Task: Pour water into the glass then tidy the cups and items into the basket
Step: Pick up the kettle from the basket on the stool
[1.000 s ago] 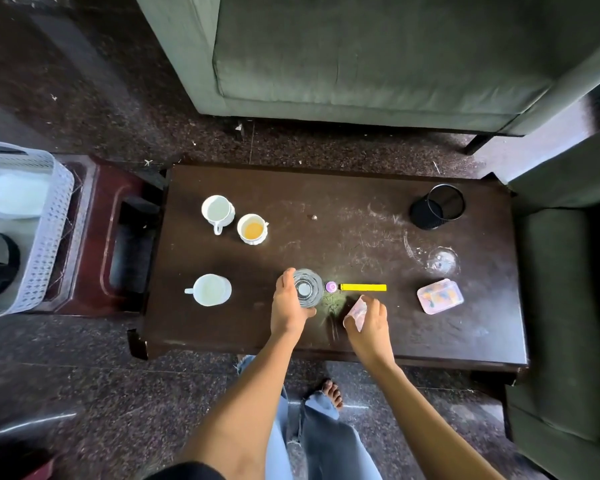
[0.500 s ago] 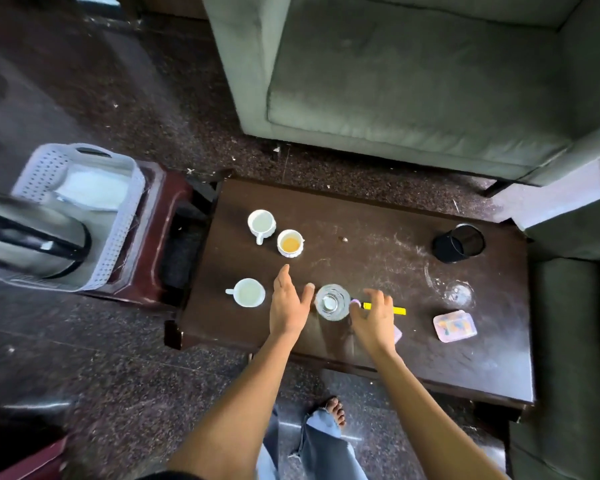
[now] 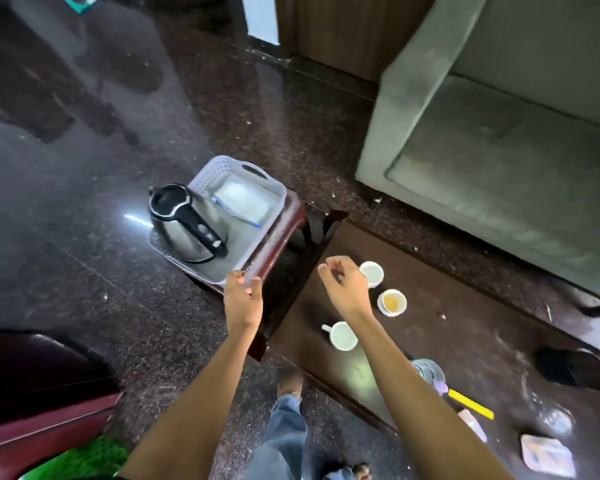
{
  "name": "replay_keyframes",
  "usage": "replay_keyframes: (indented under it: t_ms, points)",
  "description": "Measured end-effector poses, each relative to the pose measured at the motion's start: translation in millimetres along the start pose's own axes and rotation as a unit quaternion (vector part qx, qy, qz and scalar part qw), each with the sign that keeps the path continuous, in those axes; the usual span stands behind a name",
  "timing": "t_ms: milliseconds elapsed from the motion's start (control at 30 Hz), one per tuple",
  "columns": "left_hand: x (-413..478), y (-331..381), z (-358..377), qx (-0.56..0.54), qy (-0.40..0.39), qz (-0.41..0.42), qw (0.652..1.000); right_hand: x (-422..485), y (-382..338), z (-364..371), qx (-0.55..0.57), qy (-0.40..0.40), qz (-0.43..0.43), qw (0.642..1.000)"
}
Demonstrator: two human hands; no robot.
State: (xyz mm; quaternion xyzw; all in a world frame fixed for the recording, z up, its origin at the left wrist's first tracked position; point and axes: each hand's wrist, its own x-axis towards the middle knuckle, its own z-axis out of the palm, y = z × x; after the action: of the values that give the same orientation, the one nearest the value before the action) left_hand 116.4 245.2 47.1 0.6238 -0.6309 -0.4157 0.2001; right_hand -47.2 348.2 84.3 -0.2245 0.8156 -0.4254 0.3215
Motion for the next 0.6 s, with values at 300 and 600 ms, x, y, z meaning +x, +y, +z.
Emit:
replay_keyframes:
  t_ms: [300,600]
  points:
    - [77,-26,-79,-0.058,0.102,-0.049,0.992,52,-98,122,-0.024,-0.184,-0.049,0.981]
    - [116,-31,-111,-0.082,0.11,-0.053,0.989,80,-138,207,-0.1,-0.222,-0.053,0.968]
